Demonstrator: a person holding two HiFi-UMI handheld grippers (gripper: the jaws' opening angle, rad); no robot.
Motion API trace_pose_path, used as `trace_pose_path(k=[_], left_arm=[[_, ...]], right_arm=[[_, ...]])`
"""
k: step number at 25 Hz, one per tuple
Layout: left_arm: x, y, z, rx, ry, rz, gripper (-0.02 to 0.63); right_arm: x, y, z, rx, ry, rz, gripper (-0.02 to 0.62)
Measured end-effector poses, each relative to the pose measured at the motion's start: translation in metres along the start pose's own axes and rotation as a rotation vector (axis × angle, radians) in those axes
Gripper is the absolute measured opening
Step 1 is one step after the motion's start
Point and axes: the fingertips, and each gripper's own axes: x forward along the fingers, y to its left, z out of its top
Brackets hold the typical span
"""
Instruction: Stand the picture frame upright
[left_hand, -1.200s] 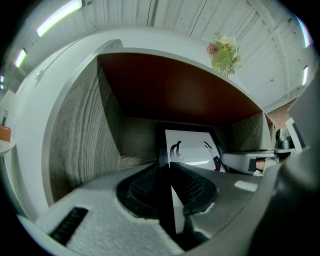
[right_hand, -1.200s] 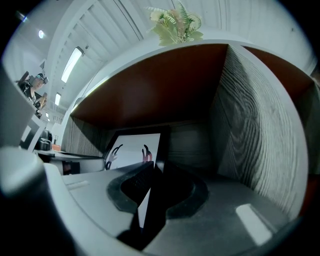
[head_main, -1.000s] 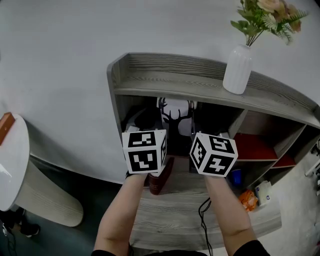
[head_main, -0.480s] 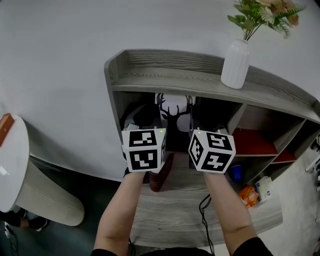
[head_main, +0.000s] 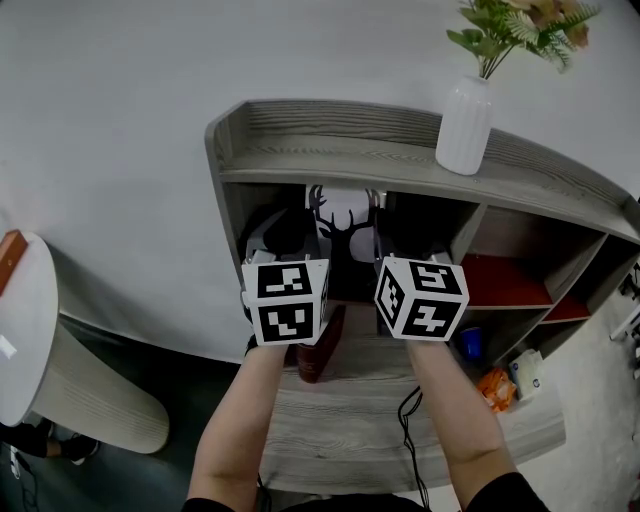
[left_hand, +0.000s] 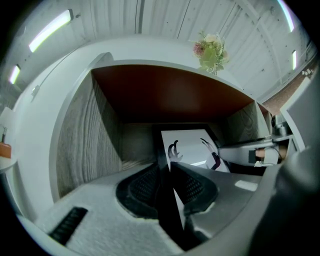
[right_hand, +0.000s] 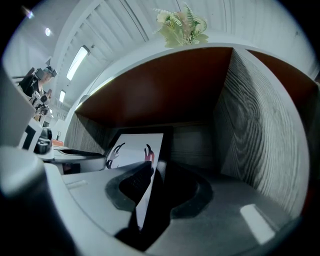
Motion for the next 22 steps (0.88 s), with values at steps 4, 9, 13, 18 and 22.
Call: trace_pose_path(k=[4, 9, 13, 18, 22], left_arm=[[-0.002, 0.0, 0.0, 0.012, -0.003, 0.002, 0.077], [-0.004, -0.001, -0.001, 0.03, -0.004, 0.003, 0.078], [-0.003, -0.002, -0.005, 0.034, 0.011, 0.002, 0.076], [-0.004, 0.0, -0.005, 0.032, 0.006, 0.018, 0.083], [-0.006, 0.003, -0.005, 0.03, 0.001, 0.027, 0.104]], right_arm=[[-0.001, 0.006, -0.002, -0.003, 0.004, 0.018, 0.118], [-0.003, 0.008, -0.006, -0.009, 0.017, 0.021, 0.129], [-0.01, 0.011, -0.009, -0.009, 0.022, 0.029, 0.141], [-0.018, 0.017, -0.01, -0.026, 0.029, 0.044, 0.149], [-0.024, 0.02, -0.018, -0.064, 0.045, 0.046, 0.153]])
